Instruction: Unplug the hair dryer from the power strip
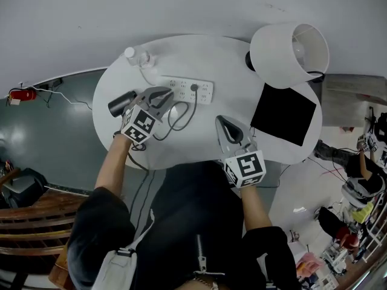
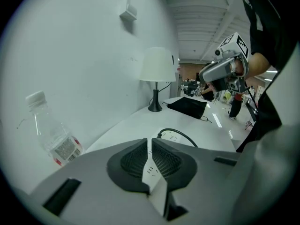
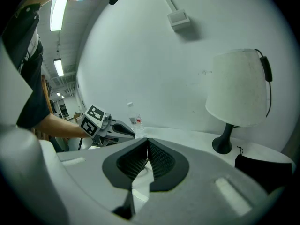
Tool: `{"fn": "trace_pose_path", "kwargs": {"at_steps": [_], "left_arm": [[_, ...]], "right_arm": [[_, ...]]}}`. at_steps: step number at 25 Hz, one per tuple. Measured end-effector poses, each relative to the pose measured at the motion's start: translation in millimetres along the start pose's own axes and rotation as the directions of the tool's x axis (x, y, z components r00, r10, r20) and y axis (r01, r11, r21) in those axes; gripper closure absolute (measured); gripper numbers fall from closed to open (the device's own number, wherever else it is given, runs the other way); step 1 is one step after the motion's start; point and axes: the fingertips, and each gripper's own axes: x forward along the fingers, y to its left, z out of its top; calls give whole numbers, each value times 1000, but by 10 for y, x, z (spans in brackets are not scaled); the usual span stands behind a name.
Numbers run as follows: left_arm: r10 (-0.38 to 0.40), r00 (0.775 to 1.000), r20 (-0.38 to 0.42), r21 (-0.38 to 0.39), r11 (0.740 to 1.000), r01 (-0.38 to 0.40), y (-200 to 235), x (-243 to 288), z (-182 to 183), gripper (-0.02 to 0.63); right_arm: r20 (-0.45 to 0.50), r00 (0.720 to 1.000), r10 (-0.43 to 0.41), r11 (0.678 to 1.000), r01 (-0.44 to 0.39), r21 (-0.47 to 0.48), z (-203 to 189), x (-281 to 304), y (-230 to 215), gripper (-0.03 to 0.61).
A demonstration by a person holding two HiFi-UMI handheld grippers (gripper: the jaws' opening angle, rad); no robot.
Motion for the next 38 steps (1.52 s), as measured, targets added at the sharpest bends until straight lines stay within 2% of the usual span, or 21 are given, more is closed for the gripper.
{"fn": "trace_pose_path", "kwargs": {"at_steps": [4, 6, 8, 10, 11, 14, 20, 26, 33, 38], "left_arm": [[16, 999, 35, -57, 998, -14, 68, -21, 40, 598], [-8, 999, 49, -85, 996, 12, 53, 0, 73, 593], [-45, 998, 38, -99, 994, 48, 14, 47, 66, 518], [-63, 998, 20, -91, 994, 64, -11, 89, 34, 480], [-66, 998, 11, -86, 994, 67, -17, 106, 13, 430], [-63, 998, -16, -72, 995, 62, -14, 143, -55, 381], [-60, 993, -103, 38, 997, 64, -33, 200, -173, 328], [-77, 981, -179, 134, 986, 102, -6, 321, -272, 290], [-129, 942, -308, 266, 940, 215, -101, 489, -499, 284], [-136, 931, -338, 319, 914, 249, -102, 563, -561, 281]], "right_arm": [[-5, 1000, -5, 1000, 5, 8, -24, 5, -10, 574], [-6, 1000, -7, 1000, 7, 10, -32, 2, -22, 574], [-6, 1000, -9, 1000, 9, 13, -36, 3, -35, 574], [-4, 1000, -10, 1000, 11, 15, -34, 6, -37, 574], [-2, 1000, -10, 1000, 10, 16, -32, 5, -34, 574], [-1, 1000, -10, 1000, 10, 17, -38, 0, -30, 574], [-8, 1000, -17, 1000, 17, 23, -75, -20, -47, 574], [-12, 1000, -18, 999, 18, 33, -106, -4, -37, 574], [-22, 999, -23, 998, 24, 50, -147, 1, -76, 574], [-30, 999, -29, 998, 31, 62, -179, 8, -93, 574]]}}
